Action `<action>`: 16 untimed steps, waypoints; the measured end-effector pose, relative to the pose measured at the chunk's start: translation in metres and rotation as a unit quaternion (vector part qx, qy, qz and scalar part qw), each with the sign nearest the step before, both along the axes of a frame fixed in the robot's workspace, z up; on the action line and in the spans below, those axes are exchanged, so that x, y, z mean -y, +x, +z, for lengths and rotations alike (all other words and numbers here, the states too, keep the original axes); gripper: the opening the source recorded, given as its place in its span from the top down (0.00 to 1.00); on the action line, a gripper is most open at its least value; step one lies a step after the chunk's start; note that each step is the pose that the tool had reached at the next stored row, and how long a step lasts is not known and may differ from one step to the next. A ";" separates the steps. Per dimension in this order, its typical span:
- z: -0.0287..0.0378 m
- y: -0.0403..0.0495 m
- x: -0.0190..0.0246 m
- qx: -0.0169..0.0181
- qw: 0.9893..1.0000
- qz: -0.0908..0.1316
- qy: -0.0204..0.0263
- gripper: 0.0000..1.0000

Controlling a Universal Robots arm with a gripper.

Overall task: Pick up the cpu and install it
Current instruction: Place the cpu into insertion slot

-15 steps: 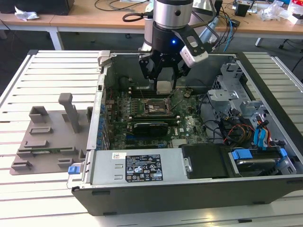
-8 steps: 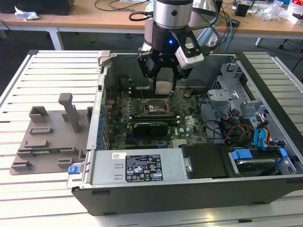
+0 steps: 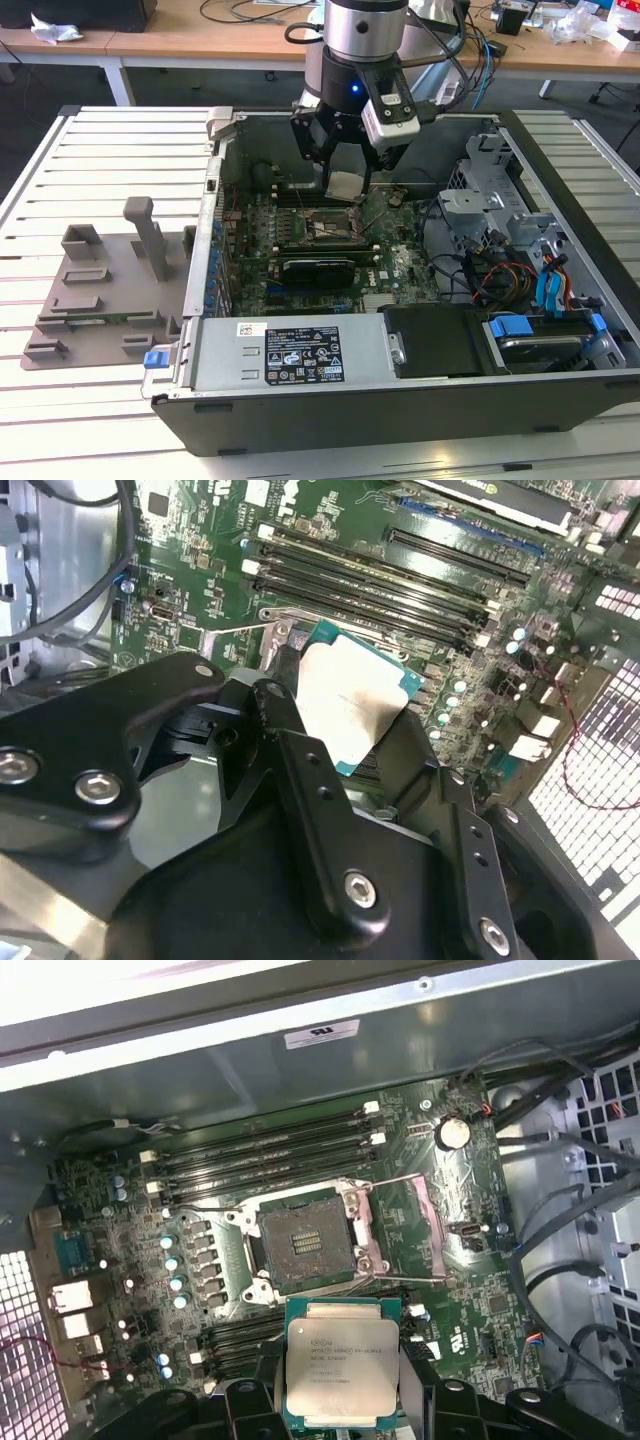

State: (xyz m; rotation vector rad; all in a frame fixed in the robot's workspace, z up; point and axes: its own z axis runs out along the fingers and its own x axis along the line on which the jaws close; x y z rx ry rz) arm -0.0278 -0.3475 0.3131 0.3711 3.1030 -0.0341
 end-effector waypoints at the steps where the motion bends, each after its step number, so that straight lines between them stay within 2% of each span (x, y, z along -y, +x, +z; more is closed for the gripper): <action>1: 0.0000 0.0000 0.0000 0.000 1.000 -0.004 0.000 0.45; 5: -0.0004 0.0000 0.0000 0.000 1.000 -0.021 0.000 0.45; 13: -0.0014 0.0000 0.0000 0.000 1.000 -0.027 -0.001 0.45; 16: -0.0017 0.0000 0.0000 0.000 0.999 -0.036 -0.001 0.45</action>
